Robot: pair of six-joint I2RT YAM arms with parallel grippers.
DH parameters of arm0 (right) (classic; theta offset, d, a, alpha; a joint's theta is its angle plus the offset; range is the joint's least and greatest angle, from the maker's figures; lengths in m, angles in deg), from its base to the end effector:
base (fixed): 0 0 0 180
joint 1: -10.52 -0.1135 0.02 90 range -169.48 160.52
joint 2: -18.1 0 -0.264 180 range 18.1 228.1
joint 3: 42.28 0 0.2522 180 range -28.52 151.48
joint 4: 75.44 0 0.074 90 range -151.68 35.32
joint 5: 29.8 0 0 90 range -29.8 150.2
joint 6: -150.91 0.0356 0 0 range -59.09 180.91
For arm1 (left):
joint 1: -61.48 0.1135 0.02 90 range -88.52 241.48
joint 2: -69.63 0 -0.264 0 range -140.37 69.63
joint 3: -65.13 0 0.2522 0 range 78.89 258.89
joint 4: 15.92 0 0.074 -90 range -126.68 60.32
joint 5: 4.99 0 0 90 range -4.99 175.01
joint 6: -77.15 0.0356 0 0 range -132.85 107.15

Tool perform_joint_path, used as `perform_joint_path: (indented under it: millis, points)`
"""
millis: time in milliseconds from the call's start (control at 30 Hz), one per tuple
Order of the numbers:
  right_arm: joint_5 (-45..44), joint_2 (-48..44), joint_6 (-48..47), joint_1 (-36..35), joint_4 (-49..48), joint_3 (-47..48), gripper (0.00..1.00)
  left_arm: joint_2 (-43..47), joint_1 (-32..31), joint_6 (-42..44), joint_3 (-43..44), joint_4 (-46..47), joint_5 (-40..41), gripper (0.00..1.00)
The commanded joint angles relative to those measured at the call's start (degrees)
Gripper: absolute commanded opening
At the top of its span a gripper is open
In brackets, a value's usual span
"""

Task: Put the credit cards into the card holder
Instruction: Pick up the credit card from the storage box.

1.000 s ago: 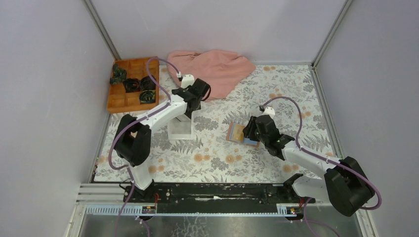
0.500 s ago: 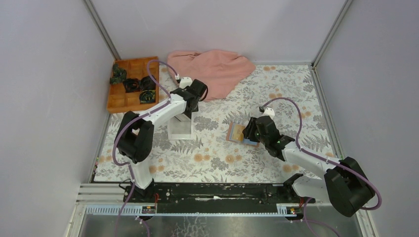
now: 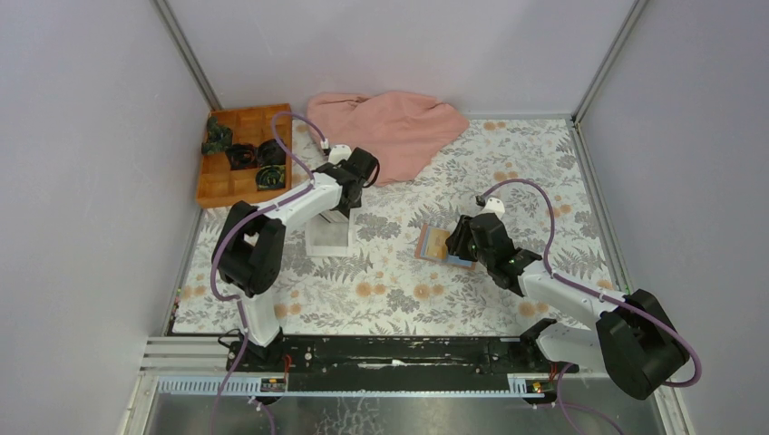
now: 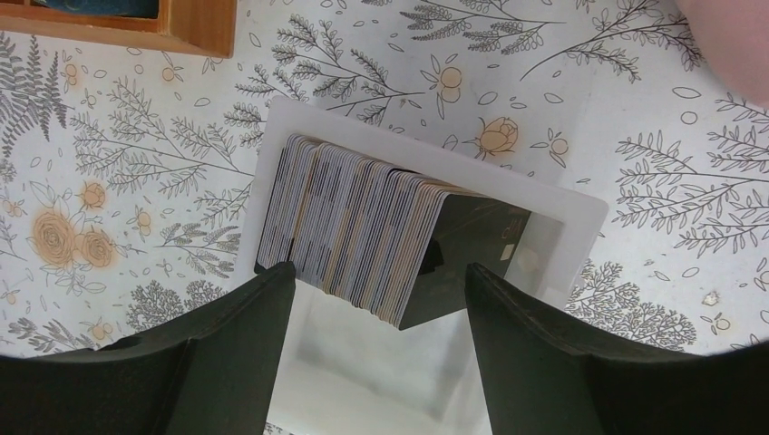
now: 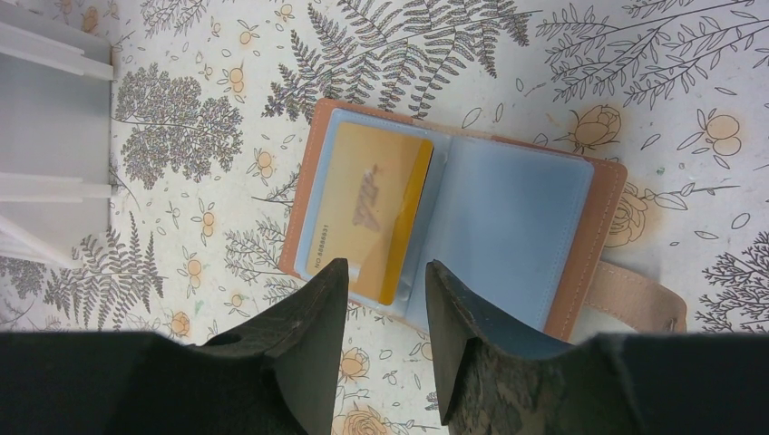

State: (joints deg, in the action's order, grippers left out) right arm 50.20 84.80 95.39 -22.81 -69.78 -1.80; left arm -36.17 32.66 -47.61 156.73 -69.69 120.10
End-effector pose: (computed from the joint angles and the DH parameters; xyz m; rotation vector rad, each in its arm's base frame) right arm 0.1993 0.1236 0.1869 0.1266 2.1576 0.5124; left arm 0.3385 -0.1629 0.2101 -0.2799 2.4600 0.4107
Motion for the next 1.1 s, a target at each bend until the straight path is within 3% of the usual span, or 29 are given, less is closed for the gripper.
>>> perform_joint_path:
  millis: [0,1067]
  points:
    - [-1.6,-1.5,-0.8,-0.5,-1.4,0.1,0.45,-0.3,1.0,0.8,-1.6,1.3,1.7,0.76]
    - [-2.2,-1.2,-0.6,-0.5,-2.6,-1.1,0.45,2.7,1.1,3.9,-1.2,1.4,1.9,0.58]
